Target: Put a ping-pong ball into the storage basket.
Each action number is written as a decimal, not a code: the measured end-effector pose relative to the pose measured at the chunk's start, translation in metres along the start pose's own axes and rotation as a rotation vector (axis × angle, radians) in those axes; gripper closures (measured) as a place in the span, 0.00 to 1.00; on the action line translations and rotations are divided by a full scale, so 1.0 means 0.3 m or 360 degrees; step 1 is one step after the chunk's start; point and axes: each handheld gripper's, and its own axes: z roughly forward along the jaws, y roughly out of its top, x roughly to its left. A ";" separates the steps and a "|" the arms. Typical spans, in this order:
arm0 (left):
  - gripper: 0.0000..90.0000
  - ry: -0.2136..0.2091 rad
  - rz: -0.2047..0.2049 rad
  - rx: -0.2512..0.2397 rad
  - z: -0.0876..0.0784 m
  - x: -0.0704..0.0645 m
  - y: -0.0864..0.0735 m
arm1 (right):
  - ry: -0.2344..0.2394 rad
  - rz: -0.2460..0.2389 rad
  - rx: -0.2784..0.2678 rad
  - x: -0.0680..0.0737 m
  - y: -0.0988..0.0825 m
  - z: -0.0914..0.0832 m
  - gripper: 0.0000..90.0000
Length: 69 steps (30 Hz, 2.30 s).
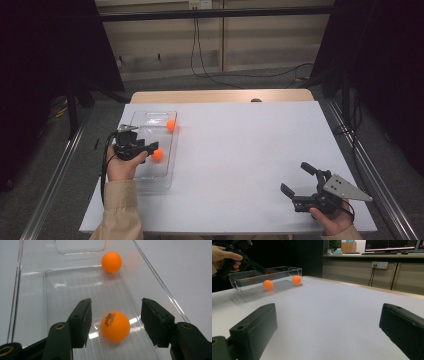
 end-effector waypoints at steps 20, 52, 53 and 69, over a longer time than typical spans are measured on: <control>0.26 -0.0011 0.0007 -0.0116 -0.026 -0.028 0.002 | -0.0004 0.0002 0.0001 -0.001 0.000 -0.003 0.01; 0.09 -0.0058 0.0035 -0.0404 -0.099 -0.076 -0.050 | -0.0003 0.0009 -0.0007 -0.003 0.001 -0.002 0.01; 0.09 -0.0048 0.0035 -0.0404 -0.102 -0.076 -0.051 | -0.0002 0.0009 -0.0007 -0.002 0.002 -0.002 0.01; 0.07 -0.0064 0.0056 -0.0512 -0.136 -0.083 -0.086 | -0.0009 0.0008 -0.0012 -0.007 0.003 -0.007 0.01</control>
